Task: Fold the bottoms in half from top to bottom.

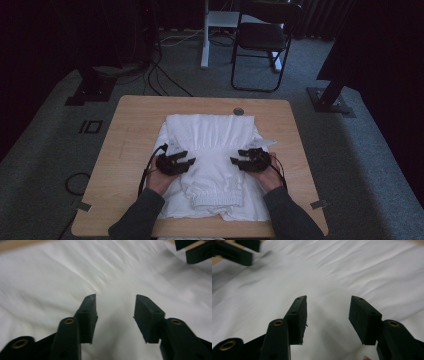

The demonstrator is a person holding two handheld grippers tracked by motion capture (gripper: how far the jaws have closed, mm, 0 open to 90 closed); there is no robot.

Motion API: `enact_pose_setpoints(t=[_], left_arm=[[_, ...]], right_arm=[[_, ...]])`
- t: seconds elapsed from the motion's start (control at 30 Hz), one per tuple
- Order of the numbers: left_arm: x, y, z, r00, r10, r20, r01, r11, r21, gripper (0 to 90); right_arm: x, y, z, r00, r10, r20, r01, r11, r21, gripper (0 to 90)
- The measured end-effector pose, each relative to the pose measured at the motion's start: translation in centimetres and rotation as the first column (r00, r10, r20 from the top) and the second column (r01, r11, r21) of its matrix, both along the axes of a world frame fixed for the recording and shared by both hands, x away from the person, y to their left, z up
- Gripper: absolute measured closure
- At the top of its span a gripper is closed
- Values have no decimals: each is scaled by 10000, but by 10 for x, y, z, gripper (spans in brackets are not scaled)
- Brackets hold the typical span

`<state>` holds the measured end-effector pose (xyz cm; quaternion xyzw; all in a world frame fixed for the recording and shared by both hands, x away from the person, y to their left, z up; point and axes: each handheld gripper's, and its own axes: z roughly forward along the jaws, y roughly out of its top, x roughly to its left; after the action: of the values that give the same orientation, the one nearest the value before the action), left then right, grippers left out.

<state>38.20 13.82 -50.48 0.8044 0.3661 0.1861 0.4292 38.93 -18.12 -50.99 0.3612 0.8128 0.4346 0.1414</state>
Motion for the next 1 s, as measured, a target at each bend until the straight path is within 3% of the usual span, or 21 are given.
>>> enact_pose_setpoints(t=[0.07,0.13,0.23,0.33,0.4,0.5,0.6,1.0], left_arm=[[17,-1,-2,9998,173,-47,-173,9998,-15,510],[34,-2,-9,9989,459,-97,-457,9987,228,510],[53,1,-26,9948,896,-474,-873,9950,483,508],[60,5,-44,9900,944,-1049,-889,9945,558,503],[59,9,-49,9904,910,-1042,-888,9957,252,501],[54,10,-50,9894,917,-1128,-912,9958,99,501],[44,11,-50,9900,824,-1148,-824,9966,42,501],[-5,10,-52,9911,445,-1252,-461,9989,-97,499]], right_arm=[[18,0,1,9987,-437,263,438,9990,-26,487],[36,4,-1,9975,-697,142,698,9976,-13,485],[57,10,-14,9951,-985,46,986,9938,-508,485],[69,11,-30,9913,-1288,-276,1256,9875,-955,487],[71,8,-41,9879,-1420,-628,1360,9865,-916,487],[64,5,-47,9901,-1369,-308,1342,9879,-776,487],[54,6,-49,9922,-1250,8,1244,9867,-1050,487],[-5,-2,-55,9931,-1148,222,1163,9896,-848,488]])
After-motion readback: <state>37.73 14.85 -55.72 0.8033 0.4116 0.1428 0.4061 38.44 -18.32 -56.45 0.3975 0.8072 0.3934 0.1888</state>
